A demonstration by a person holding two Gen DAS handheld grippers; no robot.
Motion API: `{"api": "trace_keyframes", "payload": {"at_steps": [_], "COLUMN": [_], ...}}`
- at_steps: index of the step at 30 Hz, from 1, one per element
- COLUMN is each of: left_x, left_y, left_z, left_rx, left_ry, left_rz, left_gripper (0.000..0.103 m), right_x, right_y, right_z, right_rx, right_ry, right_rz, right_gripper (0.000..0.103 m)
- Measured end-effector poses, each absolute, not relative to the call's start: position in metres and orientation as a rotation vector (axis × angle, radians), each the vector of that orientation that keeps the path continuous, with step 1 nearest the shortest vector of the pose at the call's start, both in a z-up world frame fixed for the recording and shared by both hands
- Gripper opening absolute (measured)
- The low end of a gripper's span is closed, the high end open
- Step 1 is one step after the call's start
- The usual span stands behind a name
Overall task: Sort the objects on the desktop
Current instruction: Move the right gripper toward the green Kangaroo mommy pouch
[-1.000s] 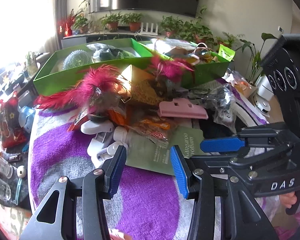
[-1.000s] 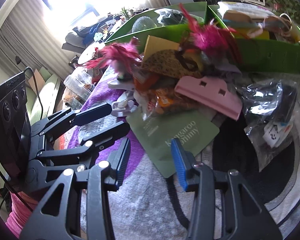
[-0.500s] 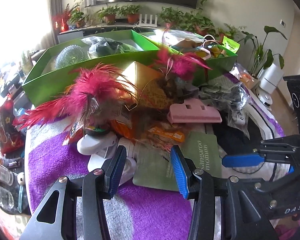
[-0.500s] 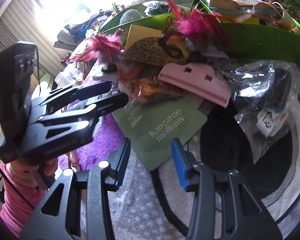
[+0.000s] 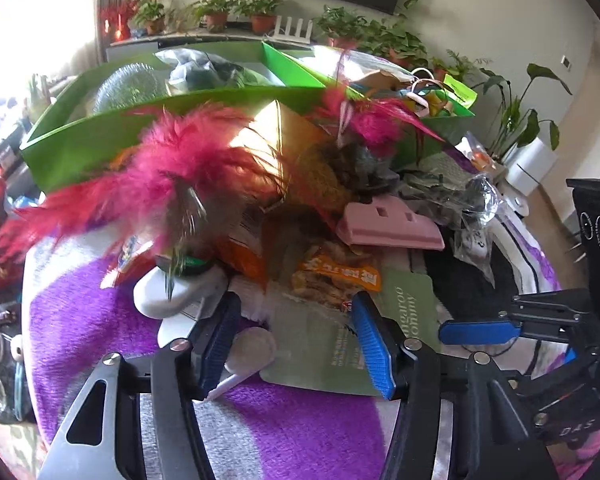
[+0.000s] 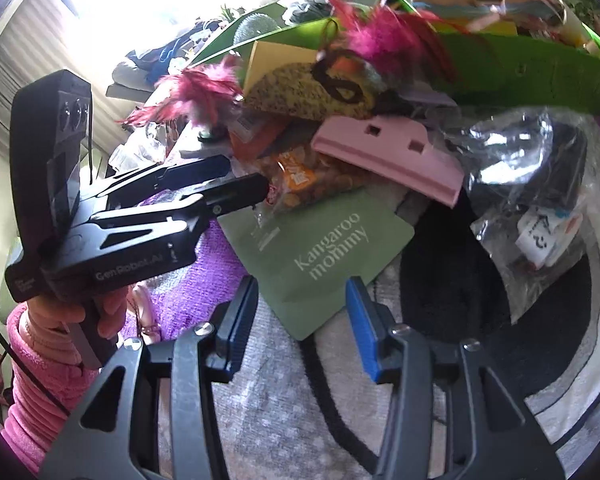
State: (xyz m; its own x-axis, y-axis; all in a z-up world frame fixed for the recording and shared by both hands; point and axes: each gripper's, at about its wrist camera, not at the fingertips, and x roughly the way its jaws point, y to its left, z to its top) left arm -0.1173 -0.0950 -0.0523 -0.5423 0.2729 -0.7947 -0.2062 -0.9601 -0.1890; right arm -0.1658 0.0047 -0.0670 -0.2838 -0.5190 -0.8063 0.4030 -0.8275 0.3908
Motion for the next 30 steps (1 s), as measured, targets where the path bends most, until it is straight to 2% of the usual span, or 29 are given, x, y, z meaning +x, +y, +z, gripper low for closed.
{"api": "trace_keyframes", "payload": {"at_steps": [12,18,22,30], "left_x": [-0.101,-0.088,-0.09,-0.112], "left_y": [-0.075,-0.066,-0.07,-0.1], "left_z": [-0.054,-0.056,-0.053,-0.054], "left_rx": [-1.329,-1.32,-1.326,-1.334], "left_ry": [-0.054,-0.092,-0.044,-0.137], "left_rz": [2.445,2.411,2.536,2.564], "left_gripper": [0.062,0.061,0.061,0.062], "right_x": [-0.166,-0.162,-0.163,-0.162], "right_y": [0.014,0.024,0.03,0.028], "right_z": [-0.069,-0.068,-0.068,-0.071], "right_rx": [1.417,1.416,1.418,1.414], "right_ry": [-0.159,-0.139,-0.136,-0.14], "right_rz": [-2.139,-2.142,-2.158,-2.145], "right_gripper": [0.048,0.048,0.048,0.049]}}
